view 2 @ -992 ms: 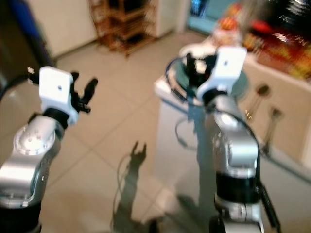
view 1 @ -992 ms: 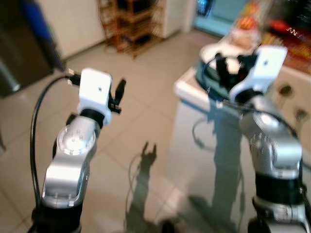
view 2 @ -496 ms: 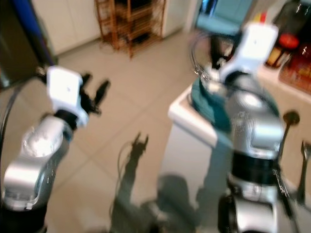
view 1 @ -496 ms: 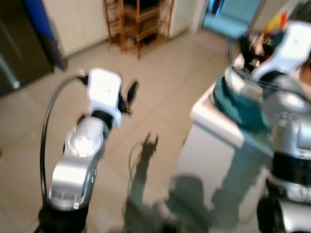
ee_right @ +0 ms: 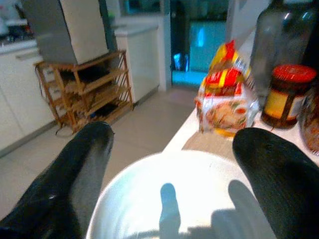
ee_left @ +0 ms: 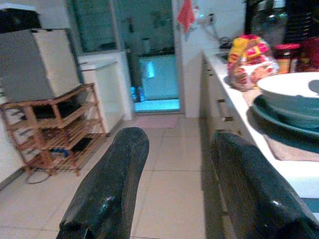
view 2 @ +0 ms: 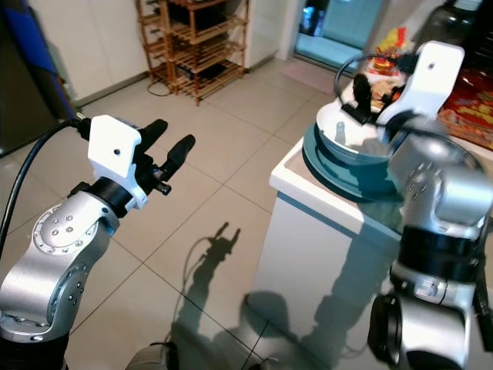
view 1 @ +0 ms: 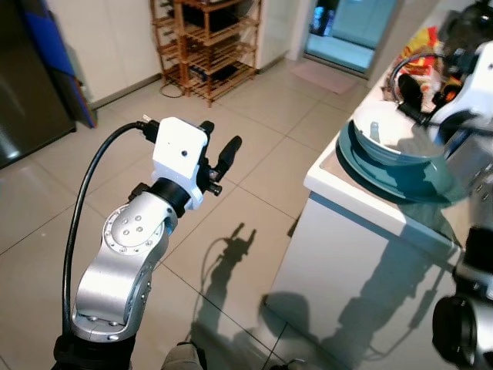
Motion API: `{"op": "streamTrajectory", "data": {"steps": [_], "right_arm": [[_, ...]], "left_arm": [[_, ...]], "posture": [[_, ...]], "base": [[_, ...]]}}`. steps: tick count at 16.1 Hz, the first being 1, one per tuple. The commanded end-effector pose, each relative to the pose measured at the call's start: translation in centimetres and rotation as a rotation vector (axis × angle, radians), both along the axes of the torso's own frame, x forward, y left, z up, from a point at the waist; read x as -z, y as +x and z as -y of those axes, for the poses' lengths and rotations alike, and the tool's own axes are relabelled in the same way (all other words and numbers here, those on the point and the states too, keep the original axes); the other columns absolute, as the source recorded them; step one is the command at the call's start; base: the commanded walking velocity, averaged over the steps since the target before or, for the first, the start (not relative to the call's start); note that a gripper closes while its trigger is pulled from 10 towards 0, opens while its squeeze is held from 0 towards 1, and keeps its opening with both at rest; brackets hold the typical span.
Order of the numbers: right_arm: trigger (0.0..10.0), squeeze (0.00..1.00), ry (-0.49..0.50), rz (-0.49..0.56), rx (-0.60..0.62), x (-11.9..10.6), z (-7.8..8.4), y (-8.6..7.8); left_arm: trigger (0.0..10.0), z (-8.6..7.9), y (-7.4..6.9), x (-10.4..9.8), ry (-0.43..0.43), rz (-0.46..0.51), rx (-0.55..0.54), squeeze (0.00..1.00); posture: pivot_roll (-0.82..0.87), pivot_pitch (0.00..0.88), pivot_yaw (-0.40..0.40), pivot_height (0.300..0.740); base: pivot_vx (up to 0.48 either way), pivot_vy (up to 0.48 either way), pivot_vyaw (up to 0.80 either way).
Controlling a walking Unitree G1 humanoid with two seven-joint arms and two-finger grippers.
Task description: Setting the table
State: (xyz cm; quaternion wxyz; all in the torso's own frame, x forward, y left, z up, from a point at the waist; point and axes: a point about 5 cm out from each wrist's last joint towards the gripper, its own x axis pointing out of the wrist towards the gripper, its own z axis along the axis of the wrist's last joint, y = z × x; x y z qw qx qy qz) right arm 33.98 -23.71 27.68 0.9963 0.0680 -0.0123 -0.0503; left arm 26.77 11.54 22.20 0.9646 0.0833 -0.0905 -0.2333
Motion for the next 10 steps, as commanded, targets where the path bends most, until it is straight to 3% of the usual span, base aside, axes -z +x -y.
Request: {"op": "streamTrajectory", "data": {"steps": [1, 2, 3, 8, 10], "right_arm": [[10.0, 1.00, 0.022, -0.046, 0.028, 0.1, 0.9, 0.1], [10.0, 0.83, 0.029, -0.080, 0.051, 0.4, 1.4, 0.3], [10.0, 0.00, 0.043, -0.165, 0.103, 1.0, 2.4, 0.4], [10.0, 0.00, 0.128, -0.248, 0.173, 1.7, 4.3, 0.5], [10.0, 0.00, 0.169, -0.269, 0.199, 1.7, 5.1, 0.4]], "left_arm": [[10.0, 0.4, -0.3, -0.2, 0.006, 0.007, 0.038, 0.00], [10.0, 0.5, -0.3, -0.2, 0.010, 0.005, 0.049, 0.00], [10.0, 0.6, -0.5, -0.1, 0.013, 0.001, 0.063, 0.00], [10.0, 0.9, -0.8, -0.1, 0.015, -0.004, 0.092, 0.00], [10.0, 1.4, -1.3, -0.3, -0.011, -0.022, 0.153, 0.00]], "posture": [[0.00, 0.077, -0.055, 0.740], [0.00, 0.077, -0.055, 0.740], [0.00, 0.077, -0.057, 0.740], [0.00, 0.076, -0.064, 0.740], [0.00, 0.076, -0.064, 0.740]], "base": [[0.000, 0.000, 0.00], [0.000, 0.000, 0.00], [0.000, 0.000, 0.00], [0.000, 0.000, 0.00], [0.000, 0.000, 0.00]]}}
